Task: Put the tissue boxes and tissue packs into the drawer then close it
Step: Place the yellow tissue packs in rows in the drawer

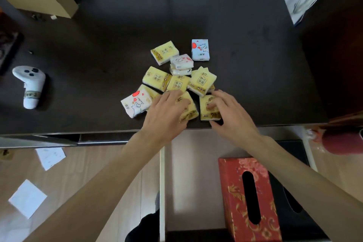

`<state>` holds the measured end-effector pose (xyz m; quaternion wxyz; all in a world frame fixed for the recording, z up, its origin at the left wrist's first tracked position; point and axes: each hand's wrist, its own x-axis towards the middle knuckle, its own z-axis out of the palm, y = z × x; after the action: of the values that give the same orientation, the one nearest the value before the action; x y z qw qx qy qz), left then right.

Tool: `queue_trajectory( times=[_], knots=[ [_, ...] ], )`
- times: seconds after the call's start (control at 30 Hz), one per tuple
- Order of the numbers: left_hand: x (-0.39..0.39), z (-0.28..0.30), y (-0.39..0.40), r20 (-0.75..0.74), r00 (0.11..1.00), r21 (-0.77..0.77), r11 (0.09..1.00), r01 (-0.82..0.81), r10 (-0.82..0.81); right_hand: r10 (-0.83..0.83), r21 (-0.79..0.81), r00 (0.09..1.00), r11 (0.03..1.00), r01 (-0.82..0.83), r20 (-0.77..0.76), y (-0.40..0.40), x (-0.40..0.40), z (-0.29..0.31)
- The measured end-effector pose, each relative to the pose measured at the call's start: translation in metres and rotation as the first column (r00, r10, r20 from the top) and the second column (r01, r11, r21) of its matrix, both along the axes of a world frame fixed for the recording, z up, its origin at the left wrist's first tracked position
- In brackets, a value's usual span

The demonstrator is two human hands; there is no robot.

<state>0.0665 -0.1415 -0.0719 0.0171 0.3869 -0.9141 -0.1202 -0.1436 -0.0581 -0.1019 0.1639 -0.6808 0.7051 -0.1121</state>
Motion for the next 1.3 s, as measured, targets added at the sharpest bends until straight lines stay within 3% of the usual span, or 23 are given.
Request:
queue_trajectory(
  times=[0.23,0.4,0.5,0.63,0.8,0.97,1.07,1.2,1.3],
  knots=[
    [0.015,0.006,0.032,-0.199,0.976,0.105,0.989,0.109,-0.086,0.015,-0.063,0.986,0.998,-0.005,0.167,0.029,-0.017,0.003],
    [0.026,-0.035,0.082,-0.247,0.934,0.009,0.964,0.267,-0.256,0.160,-0.019,0.976,0.987,-0.159,0.146,0.083,-0.024,-0.004],
    [0.029,-0.065,0.090,-0.167,0.940,0.003,0.953,0.303,-0.299,0.202,0.014,0.968,0.978,-0.206,0.149,0.098,-0.024,-0.018],
    [0.025,-0.099,0.082,0.098,0.953,0.062,0.958,0.280,-0.285,0.248,-0.002,0.956,0.968,-0.251,0.158,0.094,-0.012,-0.040],
    [0.022,-0.135,0.081,0.351,0.902,-0.173,0.929,0.328,-0.253,0.322,0.030,0.946,0.946,-0.323,0.028,0.085,-0.004,-0.071],
    [0.028,-0.131,0.090,0.187,0.959,-0.168,0.955,0.246,-0.214,0.211,-0.010,0.973,0.977,-0.211,0.097,0.077,0.010,-0.075],
    [0.030,-0.133,0.095,0.193,0.960,-0.172,0.956,0.238,-0.204,0.127,-0.017,0.978,0.992,-0.126,0.164,0.071,0.020,-0.072],
    [0.031,-0.134,0.092,0.157,0.977,-0.166,0.971,0.173,-0.147,0.171,0.132,0.971,0.980,-0.150,-0.167,0.062,0.034,-0.085],
    [0.029,-0.132,0.094,0.170,0.978,-0.155,0.977,0.146,-0.119,0.157,0.186,0.962,0.976,-0.116,-0.225,0.062,0.037,-0.086]
  ],
)
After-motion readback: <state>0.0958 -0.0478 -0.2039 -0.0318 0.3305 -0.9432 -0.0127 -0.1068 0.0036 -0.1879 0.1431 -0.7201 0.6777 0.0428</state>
